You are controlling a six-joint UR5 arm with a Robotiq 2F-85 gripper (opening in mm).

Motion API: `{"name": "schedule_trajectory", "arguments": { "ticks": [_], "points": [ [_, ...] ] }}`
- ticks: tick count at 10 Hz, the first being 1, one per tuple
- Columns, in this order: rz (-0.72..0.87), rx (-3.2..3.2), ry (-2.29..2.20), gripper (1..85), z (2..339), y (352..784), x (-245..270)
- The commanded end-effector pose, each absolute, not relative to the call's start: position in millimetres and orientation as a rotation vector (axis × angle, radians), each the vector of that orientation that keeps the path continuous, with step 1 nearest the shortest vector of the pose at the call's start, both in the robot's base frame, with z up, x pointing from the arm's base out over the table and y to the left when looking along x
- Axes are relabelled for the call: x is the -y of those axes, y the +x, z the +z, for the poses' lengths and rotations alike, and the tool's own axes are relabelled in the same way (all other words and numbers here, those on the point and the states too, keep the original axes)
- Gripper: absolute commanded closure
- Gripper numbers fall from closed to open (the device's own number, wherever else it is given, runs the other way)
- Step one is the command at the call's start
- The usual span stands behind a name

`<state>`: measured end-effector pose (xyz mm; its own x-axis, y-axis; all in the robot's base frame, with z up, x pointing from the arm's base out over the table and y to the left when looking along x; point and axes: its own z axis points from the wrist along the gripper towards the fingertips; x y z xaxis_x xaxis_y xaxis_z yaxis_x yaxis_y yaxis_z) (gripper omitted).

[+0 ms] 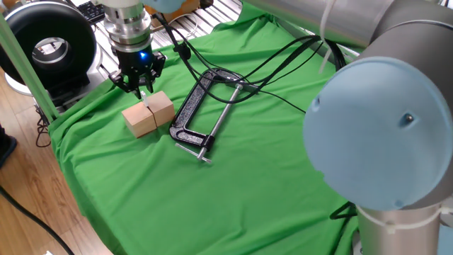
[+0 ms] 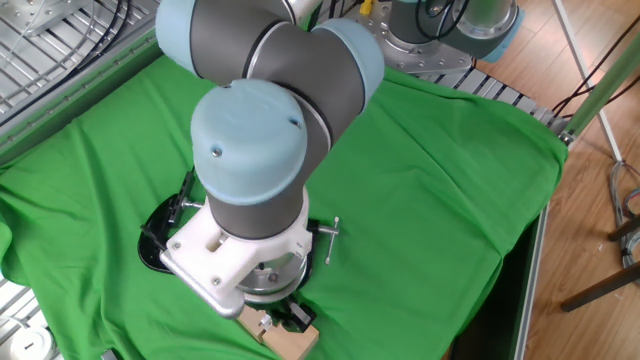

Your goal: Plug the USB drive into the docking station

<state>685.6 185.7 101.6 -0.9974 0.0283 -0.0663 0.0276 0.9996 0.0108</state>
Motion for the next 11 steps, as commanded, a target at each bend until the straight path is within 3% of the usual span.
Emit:
{"name": "schedule_trajectory", "arguments": {
  "ticks": [1,11],
  "points": [
    [-0.003,-3.085,0.097,51.0,95,686,-182],
    [0.014,-3.094,0.127,52.7,85,693,-192]
  ]
}}
